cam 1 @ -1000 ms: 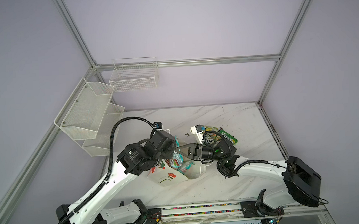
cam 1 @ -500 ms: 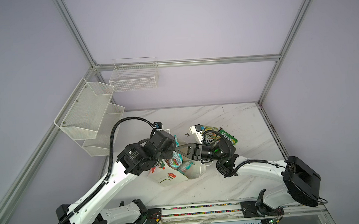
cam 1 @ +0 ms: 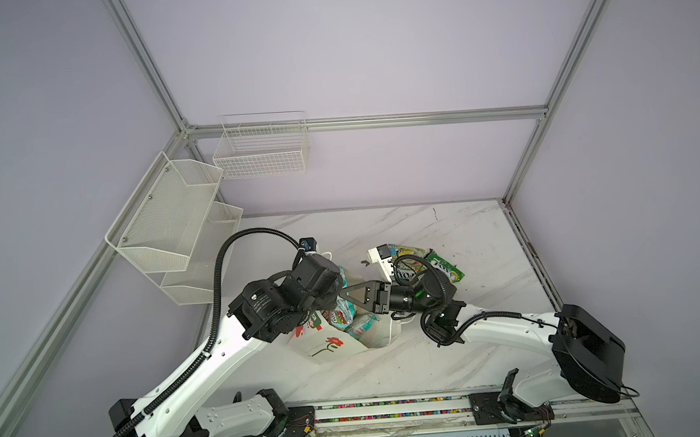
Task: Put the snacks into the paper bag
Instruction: 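Lower the teal packet into the bag and open the right gripper, then raise the right gripper out of the bag and move it back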
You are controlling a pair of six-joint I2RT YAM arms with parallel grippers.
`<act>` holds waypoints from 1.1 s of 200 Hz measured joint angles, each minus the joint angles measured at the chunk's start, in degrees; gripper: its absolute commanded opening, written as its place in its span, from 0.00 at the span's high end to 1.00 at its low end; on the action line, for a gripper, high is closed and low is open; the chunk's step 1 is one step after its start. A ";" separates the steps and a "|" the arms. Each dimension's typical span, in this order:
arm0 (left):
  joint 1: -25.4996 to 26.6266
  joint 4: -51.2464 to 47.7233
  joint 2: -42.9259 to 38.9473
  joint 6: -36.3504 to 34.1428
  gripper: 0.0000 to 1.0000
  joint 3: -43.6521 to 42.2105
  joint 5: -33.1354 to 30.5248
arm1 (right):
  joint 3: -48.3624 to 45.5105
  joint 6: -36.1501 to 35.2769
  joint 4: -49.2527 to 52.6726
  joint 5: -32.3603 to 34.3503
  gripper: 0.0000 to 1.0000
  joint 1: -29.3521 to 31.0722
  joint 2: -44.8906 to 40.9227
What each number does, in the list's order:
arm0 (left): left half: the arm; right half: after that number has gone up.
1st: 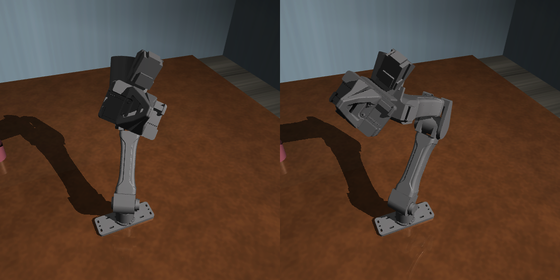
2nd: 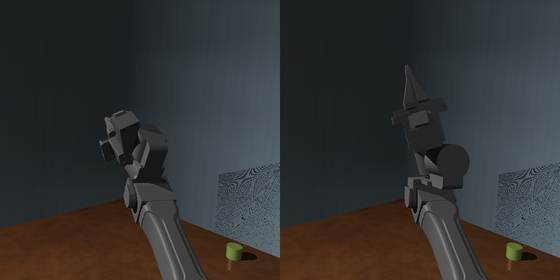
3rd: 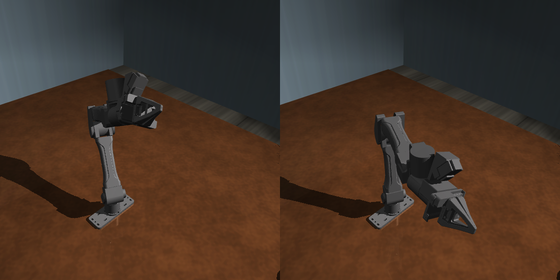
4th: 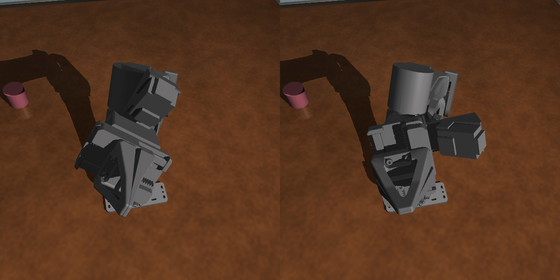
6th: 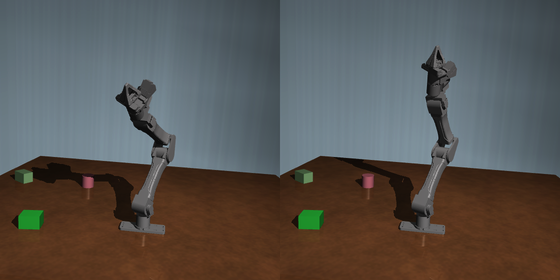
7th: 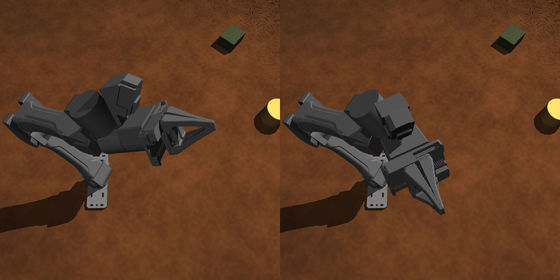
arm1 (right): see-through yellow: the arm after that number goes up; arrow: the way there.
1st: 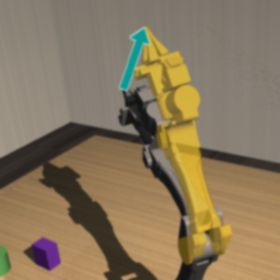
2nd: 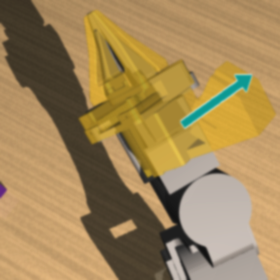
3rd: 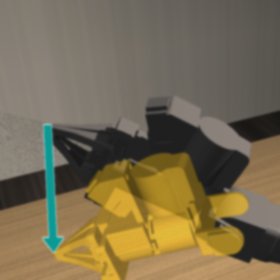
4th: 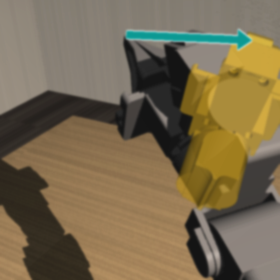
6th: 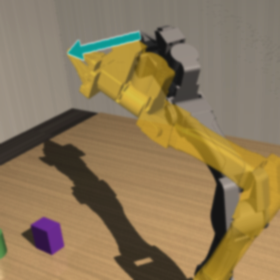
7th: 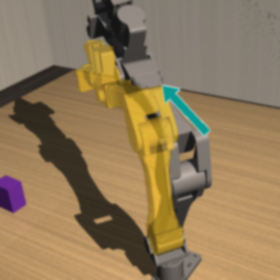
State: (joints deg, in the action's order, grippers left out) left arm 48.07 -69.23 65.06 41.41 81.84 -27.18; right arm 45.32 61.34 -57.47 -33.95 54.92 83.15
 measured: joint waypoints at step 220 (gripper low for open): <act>0.00 0.39 -0.09 0.02 1.00 -0.37 0.20 | 2.47 -4.94 7.23 1.90 0.53 1.07 -1.55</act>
State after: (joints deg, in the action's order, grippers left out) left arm 48.07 -68.84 64.97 41.43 81.47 -26.98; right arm 47.79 56.40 -50.24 -32.05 55.99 81.60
